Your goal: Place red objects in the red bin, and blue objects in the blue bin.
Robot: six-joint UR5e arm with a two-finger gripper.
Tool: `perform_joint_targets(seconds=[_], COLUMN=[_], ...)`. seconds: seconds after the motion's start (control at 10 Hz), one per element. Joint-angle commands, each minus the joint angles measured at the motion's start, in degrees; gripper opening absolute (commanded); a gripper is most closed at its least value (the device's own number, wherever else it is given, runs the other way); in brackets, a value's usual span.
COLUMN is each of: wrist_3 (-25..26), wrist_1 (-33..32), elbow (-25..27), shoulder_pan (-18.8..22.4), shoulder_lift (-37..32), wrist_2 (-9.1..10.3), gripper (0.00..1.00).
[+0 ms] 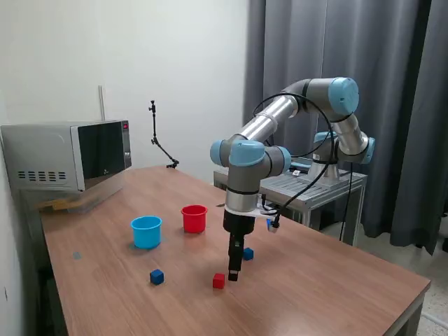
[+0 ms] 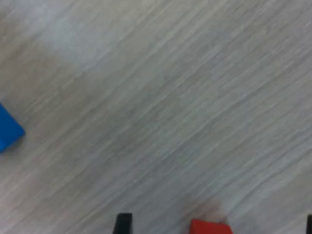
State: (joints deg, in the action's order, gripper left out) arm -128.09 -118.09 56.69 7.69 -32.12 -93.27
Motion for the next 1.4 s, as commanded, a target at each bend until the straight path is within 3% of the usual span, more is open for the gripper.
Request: perform_joint_targets(seconds=[0.0,1.3], wrist_3=[-0.32,-0.32], wrist_1=[-0.03,-1.17], elbow=[-1.49,-2.55], shoulder_pan=[0.13,-1.36], shoulder_lift=[1.79,2.94], wrist_2=[0.10,-0.07], gripper=[1.00,1.00])
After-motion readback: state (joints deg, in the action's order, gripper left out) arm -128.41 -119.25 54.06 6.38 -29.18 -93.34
